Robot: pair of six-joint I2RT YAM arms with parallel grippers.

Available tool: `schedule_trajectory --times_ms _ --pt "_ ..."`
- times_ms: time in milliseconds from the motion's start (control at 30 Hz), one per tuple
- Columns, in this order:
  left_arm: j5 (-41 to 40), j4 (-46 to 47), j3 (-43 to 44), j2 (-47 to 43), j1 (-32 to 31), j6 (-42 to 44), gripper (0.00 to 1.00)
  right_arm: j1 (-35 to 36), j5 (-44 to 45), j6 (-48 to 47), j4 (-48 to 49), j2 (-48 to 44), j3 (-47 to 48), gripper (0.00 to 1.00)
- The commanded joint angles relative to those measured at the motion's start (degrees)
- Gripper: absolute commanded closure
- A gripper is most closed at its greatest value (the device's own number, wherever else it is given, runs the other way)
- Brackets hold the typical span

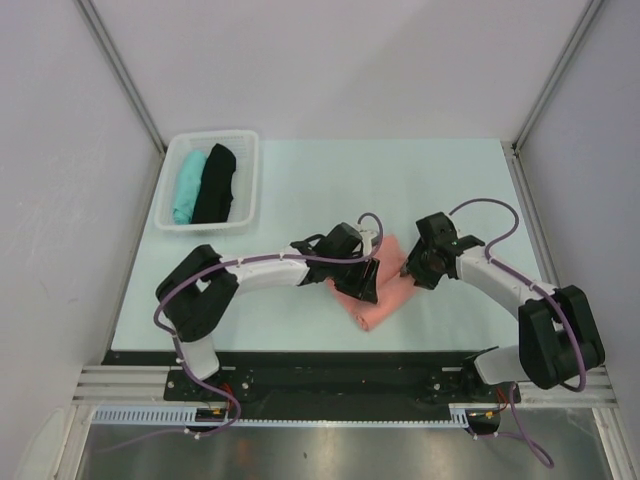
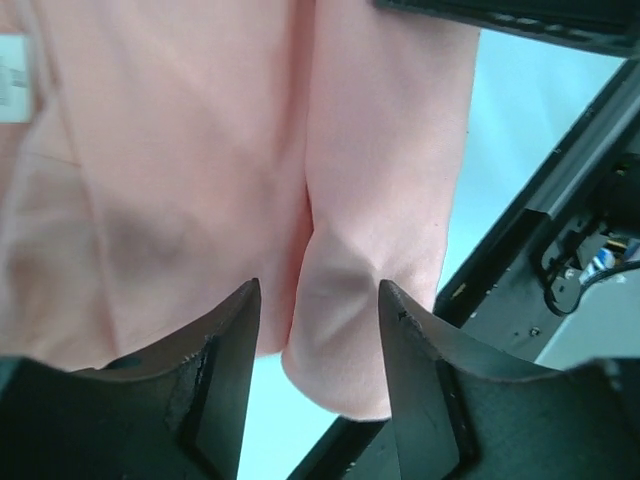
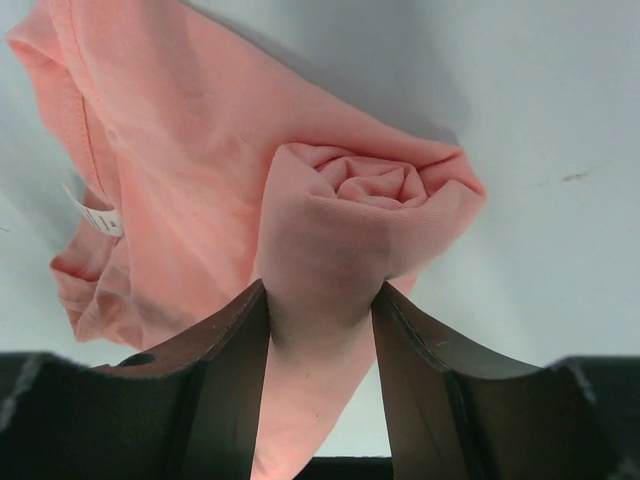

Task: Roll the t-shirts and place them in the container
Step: Roll the T-shirt to the center of the board.

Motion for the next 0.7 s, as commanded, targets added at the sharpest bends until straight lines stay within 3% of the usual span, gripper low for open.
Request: schedule_trajectory --times_ms 0,300,667 --pt "-6.6 -4.5 2.8 -6.9 0.2 4.5 0.44 1.0 1.9 0.2 0.0 2.9 4.7 0.51" --pt "-22.8 -11.5 8.8 -8.6 -8.8 10.1 0.40 1.5 2.6 0.1 -1.7 8.1 8.7 0.51" --pt "-37.8 -13.8 13.3 0.3 -18.1 12.1 0.42 2.1 2.9 0.5 -2.6 10.5 9.4 0.51"
